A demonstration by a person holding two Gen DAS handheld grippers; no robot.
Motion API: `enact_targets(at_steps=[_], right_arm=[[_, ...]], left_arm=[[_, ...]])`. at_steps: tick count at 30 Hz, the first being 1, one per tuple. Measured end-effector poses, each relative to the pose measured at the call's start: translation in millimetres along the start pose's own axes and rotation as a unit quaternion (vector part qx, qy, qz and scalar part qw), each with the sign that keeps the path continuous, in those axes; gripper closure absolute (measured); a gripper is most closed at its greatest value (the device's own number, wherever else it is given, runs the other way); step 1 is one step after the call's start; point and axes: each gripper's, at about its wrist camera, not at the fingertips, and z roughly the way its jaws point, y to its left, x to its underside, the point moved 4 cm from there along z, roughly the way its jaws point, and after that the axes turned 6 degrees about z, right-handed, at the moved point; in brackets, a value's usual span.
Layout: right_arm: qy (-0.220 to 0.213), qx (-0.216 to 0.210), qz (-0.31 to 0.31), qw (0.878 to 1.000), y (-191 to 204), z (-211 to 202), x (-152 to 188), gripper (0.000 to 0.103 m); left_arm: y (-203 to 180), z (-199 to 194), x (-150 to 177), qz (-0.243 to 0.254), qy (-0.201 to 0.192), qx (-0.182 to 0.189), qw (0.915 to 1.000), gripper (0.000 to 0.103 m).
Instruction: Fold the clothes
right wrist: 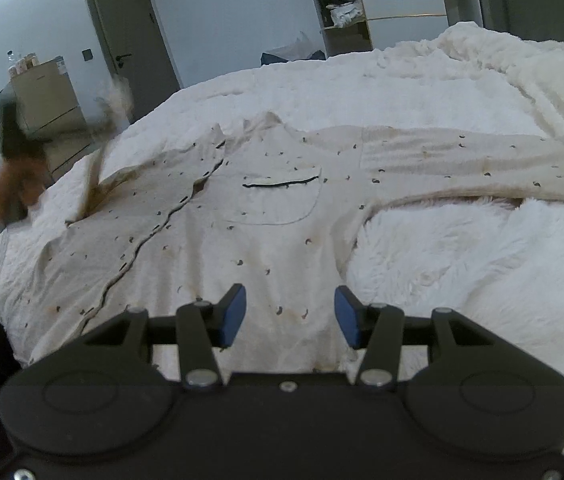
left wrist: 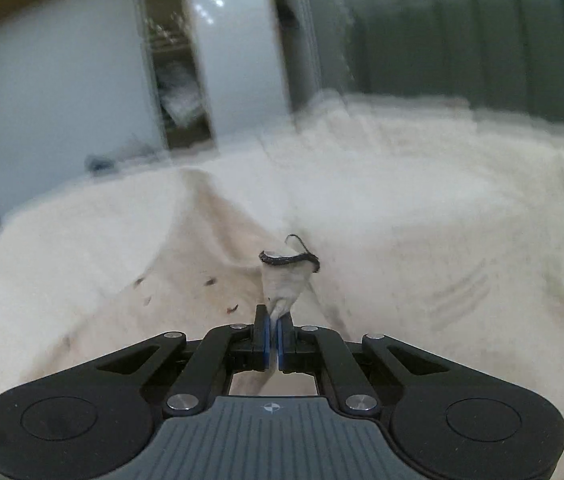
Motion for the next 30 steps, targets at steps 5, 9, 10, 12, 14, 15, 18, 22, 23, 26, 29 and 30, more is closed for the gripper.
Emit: enact_targets(at_steps=[5,9,10,12,14,15,18,22,23,26,29,30], right_arm=[[0.000,0.001,-0.003,1.000,2,2,0,0.055],[-0.010,-0.005,0.001,1.000,2,4,-3,0.055],[-0.012,-0.008,0.002,1.000,3,4,-4,0.055],[-0.020,-0.014,0.005,1.000,2,2,-5,0.055],[-0.030,-0.021,0.011,0.999,1,-3,-5,0.055],[-0.035,-0.024,0.014,0.999,0,-5,-5,0.055],[-0.049,-0.033,0.025,0.998,-3,-12,-6,0.055],[-0.080,-0.055,0.053,0.994,-12,-25,-10,0.055],[-0.084,-0.058,0.056,0.993,-13,-26,-10,0.055],[-0.091,-0.071,0.064,0.991,-16,-29,-13,0.055],[-0.098,-0.081,0.066,0.990,-18,-32,-14,0.055],[-0.100,-0.083,0.067,0.989,-18,-33,-14,0.055]], left_arm=[[-26,47,30,0.064,0.055,-0.024,0.9962,0.093],[-22,39,10,0.047,0.055,-0.012,0.9973,0.097],[-23,38,19,0.040,0.053,-0.013,0.9977,0.101],[-5,32,13,0.008,0.040,-0.019,0.9990,0.101],[9,14,3,-0.043,0.018,-0.035,0.9983,0.101],[15,4,-8,-0.060,0.002,-0.044,0.9972,0.101],[26,-24,-33,-0.089,-0.044,-0.081,0.9917,0.101],[-2,-12,-49,-0.075,-0.004,-0.056,0.9956,0.095],[-16,-1,-41,-0.058,0.034,-0.039,0.9970,0.089],[-48,16,-18,-0.015,0.110,0.001,0.9938,0.077],[-46,-4,-3,-0.018,0.107,0.013,0.9940,0.043],[-38,-16,2,-0.028,0.101,0.019,0.9943,0.040]])
